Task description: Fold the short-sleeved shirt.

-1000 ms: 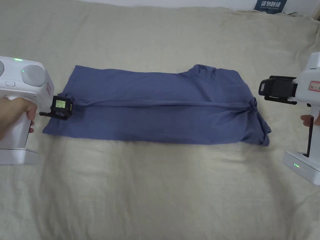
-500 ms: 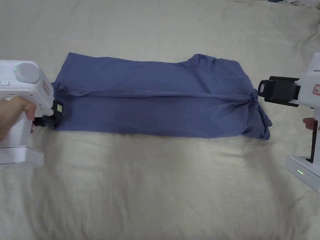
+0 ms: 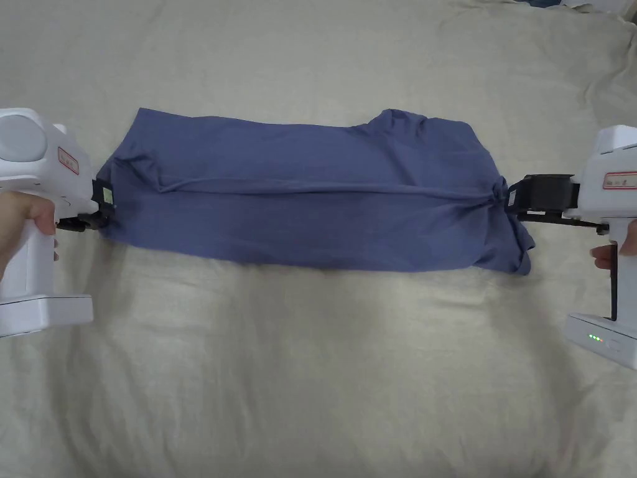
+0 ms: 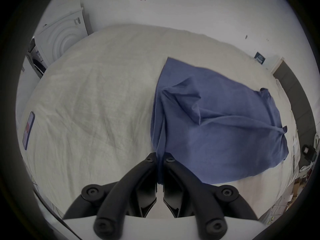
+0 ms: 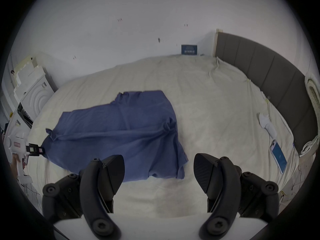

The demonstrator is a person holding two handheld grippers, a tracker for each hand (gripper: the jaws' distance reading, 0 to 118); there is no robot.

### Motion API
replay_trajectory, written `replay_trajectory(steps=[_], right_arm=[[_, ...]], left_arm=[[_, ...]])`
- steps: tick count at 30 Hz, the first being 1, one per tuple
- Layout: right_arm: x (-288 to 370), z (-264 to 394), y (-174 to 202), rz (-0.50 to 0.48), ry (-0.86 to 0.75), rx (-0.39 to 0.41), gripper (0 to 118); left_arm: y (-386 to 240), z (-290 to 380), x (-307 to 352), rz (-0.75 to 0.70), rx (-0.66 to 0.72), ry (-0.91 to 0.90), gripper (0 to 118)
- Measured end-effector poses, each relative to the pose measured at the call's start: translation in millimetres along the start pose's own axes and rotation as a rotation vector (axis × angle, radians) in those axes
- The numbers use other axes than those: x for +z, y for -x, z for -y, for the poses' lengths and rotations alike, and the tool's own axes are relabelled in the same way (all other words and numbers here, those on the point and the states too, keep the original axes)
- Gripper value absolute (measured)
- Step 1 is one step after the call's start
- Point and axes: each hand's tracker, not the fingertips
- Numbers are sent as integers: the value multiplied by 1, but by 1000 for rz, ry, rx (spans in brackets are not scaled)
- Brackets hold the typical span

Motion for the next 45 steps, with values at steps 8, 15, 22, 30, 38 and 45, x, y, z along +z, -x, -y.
replay_trajectory(steps=[8,15,22,30,38,45], right_arm=[[-64,5,-10,71,197,-73,85],[-88,12,-13,58,231,-101,65],[-94,21,-8,-4,243,-146,8],[-48,9,-23,-76,194,-143,5],[32,20,-42,-131,121,-91,5],[66,83,-63,-162,125,-105,5]], left_arm=[[-5,-1,10,-6,3,-27,1],[-2,0,4,-23,32,-17,1],[-2,5,-2,-37,54,0,1],[6,13,27,27,169,-19,1],[24,54,83,87,199,-75,1],[41,124,100,107,205,-79,1]])
